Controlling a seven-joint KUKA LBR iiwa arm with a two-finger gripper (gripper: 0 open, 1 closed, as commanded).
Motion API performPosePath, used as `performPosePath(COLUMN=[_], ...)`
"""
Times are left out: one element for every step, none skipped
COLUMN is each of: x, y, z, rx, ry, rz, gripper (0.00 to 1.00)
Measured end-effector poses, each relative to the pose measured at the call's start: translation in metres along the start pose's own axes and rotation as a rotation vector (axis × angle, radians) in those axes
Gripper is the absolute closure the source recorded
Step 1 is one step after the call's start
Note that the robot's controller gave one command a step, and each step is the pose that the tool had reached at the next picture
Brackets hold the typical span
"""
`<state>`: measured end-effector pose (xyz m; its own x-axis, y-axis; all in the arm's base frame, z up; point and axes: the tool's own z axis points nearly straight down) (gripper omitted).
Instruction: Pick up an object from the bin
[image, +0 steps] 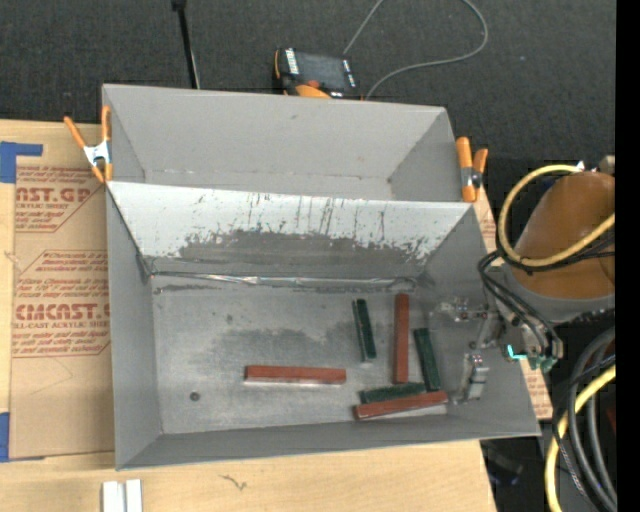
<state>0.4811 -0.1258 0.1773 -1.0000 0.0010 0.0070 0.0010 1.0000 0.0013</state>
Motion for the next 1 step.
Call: performPosePath(x=[-0.0837], y=[0.0293], z=[0.1064], rx=[0.003], ry=[-0.012], rz=[-0.379], gripper=[0.00])
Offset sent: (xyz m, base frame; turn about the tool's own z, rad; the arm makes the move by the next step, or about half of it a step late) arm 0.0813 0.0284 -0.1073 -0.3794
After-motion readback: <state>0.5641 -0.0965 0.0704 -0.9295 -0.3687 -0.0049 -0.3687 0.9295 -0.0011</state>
